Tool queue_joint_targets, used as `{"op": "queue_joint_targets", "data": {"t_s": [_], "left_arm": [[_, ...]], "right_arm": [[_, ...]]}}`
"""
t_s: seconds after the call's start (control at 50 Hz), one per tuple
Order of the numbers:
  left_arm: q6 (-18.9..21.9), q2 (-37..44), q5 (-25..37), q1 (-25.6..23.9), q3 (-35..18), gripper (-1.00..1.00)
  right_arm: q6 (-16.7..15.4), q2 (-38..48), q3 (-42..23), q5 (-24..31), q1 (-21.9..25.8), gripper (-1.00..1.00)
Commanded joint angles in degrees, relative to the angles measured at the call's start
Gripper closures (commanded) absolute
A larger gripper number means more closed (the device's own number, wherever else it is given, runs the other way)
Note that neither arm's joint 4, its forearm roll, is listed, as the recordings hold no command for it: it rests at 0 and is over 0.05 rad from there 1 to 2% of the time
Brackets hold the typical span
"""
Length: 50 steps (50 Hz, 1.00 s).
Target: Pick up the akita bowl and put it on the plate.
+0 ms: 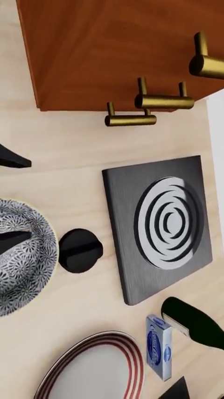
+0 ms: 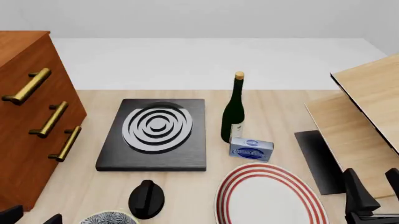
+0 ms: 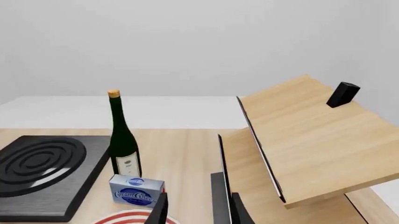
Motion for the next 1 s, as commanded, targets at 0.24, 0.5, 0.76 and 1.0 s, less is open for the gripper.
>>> {"op": "queue_joint_targets", "data": {"t_s": [0.24, 0.5, 0.76, 1.0], "left_arm": [[-3.6, 3.4, 2.8, -5.1, -2.8, -1.0], [-3.6, 3.6, 2.4, -6.7, -0.8, -1.0], [-3.9, 4.0, 1.9, -6.7, 0.9, -1.0], [-4.2, 5.6, -0.4, -6.8, 2.6, -1.0]], "right_arm": [[0.0, 0.0, 0.0, 0.0, 0.0, -1.0], [0.0, 0.0, 0.0, 0.0, 0.0, -1.0], [0.0, 0.0, 0.0, 0.0, 0.0, -1.0], [0.0, 0.0, 0.0, 0.0, 0.0, -1.0]]}}
